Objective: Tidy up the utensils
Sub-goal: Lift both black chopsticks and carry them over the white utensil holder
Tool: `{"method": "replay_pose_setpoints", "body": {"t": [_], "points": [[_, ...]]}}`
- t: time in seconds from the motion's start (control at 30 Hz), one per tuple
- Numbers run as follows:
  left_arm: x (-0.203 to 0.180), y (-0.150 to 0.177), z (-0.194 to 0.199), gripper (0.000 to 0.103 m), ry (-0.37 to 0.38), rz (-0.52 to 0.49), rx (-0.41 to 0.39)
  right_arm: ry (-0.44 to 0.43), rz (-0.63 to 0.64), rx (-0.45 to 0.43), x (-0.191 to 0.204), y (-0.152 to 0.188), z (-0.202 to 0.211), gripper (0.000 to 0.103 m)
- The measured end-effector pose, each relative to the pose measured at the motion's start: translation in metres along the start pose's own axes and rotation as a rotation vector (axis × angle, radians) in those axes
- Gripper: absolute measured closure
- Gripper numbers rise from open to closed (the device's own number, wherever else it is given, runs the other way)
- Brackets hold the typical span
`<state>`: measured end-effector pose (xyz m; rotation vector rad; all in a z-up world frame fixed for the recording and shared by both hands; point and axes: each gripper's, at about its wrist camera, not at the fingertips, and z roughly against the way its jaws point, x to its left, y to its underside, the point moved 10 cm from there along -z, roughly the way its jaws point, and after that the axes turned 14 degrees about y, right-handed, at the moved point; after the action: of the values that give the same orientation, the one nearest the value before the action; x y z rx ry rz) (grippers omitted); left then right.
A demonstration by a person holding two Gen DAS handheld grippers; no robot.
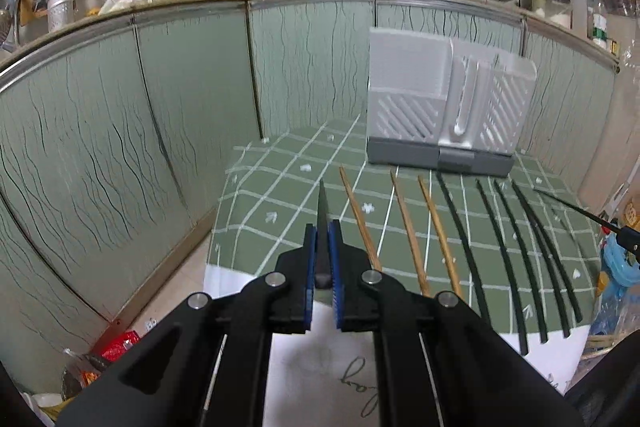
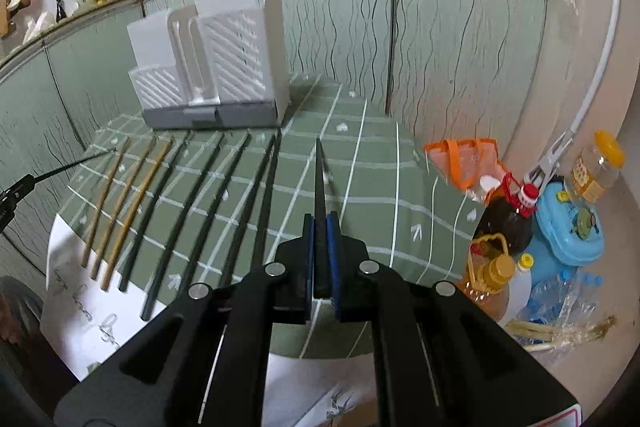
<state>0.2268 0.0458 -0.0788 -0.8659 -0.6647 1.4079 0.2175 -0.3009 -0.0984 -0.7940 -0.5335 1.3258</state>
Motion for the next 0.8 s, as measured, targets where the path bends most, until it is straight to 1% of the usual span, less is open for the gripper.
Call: {"method": "replay_pose_setpoints", "body": {"t": [0.2, 0.37, 0.53, 0.8], "points": [[0.002, -0.030, 0.013, 0.095, 0.022, -0.017, -0.051, -0.015, -0.007, -0.057, 0.001, -0.030, 0.012, 0.097], [0.006, -0.049, 0.015, 0.095, 0.055, -0.016, -0.069, -0.032, -0.024, -0.095, 0.002, -0.054, 0.017, 0.097], [0.008, -0.068, 0.015, 0.095, 0.109, -0.016, -0.078, -0.059, -0.027, -0.114, 0.003, -0.074, 0.018, 0.097], [0.006, -0.093, 0.014, 0.095, 0.198, -0.043, -0.072, -0.078, 0.003, -0.145, 0.008, -0.095, 0.020, 0.097]]}}
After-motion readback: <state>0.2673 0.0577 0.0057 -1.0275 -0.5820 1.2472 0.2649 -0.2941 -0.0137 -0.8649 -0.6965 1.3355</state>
